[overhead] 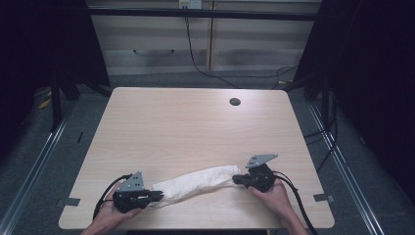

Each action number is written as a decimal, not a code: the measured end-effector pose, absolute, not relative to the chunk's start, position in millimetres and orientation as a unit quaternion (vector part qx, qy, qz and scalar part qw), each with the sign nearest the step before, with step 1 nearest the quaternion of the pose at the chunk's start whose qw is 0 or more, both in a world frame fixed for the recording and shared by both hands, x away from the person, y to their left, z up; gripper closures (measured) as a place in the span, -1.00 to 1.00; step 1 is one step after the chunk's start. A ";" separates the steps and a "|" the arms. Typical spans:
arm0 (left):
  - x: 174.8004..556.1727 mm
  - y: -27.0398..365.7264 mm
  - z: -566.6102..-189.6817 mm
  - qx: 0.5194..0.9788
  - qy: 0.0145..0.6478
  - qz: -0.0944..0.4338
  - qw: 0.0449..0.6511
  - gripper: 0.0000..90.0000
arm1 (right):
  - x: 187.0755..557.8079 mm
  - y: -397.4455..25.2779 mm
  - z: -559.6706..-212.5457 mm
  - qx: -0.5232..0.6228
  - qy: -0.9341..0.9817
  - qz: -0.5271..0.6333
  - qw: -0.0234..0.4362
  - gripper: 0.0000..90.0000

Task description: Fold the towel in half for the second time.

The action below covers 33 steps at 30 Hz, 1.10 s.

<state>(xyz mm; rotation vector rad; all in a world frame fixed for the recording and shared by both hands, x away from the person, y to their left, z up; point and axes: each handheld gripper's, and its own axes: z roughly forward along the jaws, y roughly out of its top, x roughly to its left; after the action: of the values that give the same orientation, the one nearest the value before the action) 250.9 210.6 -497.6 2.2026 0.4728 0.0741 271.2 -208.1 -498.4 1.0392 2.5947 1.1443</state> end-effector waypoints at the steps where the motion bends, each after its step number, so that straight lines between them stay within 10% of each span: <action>1: 251.4 210.8 -497.8 0.882 0.189 0.029 0.430 0.89 | 271.0 -209.2 -498.0 0.346 0.857 0.376 0.064 0.97; 17: 278.2 199.6 -502.1 0.885 0.182 0.066 0.424 0.86 | 254.3 -219.6 -495.8 0.337 0.864 0.354 0.120 0.92; 33: 282.2 214.5 -483.1 0.850 0.224 0.030 0.476 0.22 | 251.8 -234.2 -484.6 0.370 0.812 0.444 0.085 0.30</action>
<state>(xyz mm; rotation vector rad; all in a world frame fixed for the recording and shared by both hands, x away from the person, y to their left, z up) 282.2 214.5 -483.1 2.0774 0.5481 0.0741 251.8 -234.2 -484.6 1.1048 2.4212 1.3236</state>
